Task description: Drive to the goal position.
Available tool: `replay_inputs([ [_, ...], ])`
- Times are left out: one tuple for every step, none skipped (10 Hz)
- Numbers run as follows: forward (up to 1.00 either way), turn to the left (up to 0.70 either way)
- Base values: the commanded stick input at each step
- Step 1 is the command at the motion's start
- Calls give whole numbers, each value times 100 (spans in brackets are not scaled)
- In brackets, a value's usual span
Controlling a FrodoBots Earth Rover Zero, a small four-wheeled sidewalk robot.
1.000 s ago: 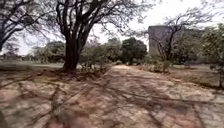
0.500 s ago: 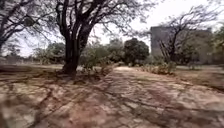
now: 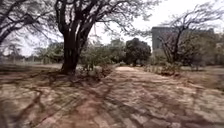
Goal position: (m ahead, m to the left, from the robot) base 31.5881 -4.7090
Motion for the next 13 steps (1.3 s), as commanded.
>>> replay_inputs([
  [70, 0],
  [70, 0],
  [70, 0],
  [70, 0],
  [70, 0],
  [70, 0],
  [70, 0],
  [70, 0],
  [70, 0],
  [70, 0],
  [70, 0],
  [70, 0],
  [70, -35],
])
